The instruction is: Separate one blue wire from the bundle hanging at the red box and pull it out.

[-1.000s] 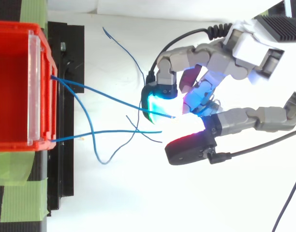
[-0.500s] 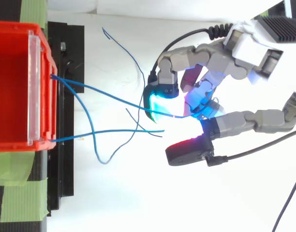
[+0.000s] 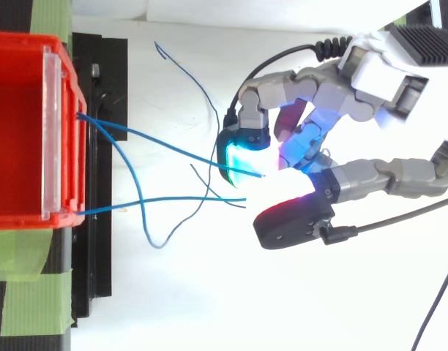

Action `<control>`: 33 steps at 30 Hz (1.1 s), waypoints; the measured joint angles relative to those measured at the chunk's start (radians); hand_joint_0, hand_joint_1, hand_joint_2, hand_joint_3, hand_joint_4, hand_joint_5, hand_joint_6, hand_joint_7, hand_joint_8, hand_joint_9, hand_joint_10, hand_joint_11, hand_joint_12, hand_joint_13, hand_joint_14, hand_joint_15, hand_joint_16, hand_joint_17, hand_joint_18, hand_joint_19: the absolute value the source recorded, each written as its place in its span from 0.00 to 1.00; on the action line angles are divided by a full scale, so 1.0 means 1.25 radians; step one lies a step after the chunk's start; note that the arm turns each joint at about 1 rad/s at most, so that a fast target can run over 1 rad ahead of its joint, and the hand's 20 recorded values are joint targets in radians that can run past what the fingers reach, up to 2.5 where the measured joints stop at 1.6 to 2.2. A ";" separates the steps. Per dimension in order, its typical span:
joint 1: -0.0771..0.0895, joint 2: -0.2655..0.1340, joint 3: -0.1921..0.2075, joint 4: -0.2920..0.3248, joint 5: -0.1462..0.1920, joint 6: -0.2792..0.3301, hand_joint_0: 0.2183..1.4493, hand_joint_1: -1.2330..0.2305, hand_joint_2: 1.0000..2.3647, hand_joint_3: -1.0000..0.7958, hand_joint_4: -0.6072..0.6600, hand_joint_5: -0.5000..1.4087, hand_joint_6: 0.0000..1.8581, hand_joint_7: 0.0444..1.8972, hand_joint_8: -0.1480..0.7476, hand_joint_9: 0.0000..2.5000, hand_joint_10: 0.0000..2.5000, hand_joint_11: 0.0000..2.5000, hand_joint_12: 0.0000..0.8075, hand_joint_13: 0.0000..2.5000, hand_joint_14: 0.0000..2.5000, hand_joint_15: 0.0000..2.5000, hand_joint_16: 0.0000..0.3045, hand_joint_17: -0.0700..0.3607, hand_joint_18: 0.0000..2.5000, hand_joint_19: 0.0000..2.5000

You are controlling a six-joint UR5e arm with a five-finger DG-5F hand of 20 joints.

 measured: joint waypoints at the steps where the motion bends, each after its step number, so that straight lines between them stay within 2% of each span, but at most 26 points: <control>1: 0.000 0.000 0.000 0.000 0.000 0.000 0.31 0.54 0.01 0.32 0.61 0.20 0.33 0.71 0.55 0.52 0.01 0.45 0.41 0.57 0.00 0.64 0.17 0.43 0.31 0.35; 6: 0.000 0.000 0.000 0.000 0.000 0.000 0.34 0.51 0.01 0.39 0.61 0.20 0.33 0.70 0.55 0.53 0.01 0.49 0.40 0.57 0.00 0.63 0.17 0.43 0.31 0.35; 13: 0.001 0.000 0.000 0.000 0.000 -0.002 0.34 0.51 0.02 0.43 0.62 0.21 0.32 0.72 0.54 0.54 0.01 0.51 0.41 0.57 0.00 0.64 0.17 0.43 0.31 0.35; 20: 0.001 0.000 0.000 -0.001 0.002 -0.008 0.34 0.48 0.02 0.44 0.62 0.21 0.31 0.73 0.54 0.54 0.01 0.51 0.41 0.56 0.00 0.64 0.17 0.43 0.31 0.35; 22: 0.002 0.000 0.000 -0.001 0.002 -0.008 0.33 0.41 0.02 0.43 0.63 0.21 0.30 0.75 0.55 0.53 0.01 0.52 0.41 0.56 0.00 0.64 0.17 0.43 0.31 0.35; 33: 0.002 0.000 0.000 0.000 0.002 -0.009 0.31 0.38 0.02 0.42 0.62 0.20 0.32 0.74 0.55 0.53 0.01 0.52 0.41 0.56 0.00 0.64 0.17 0.43 0.30 0.35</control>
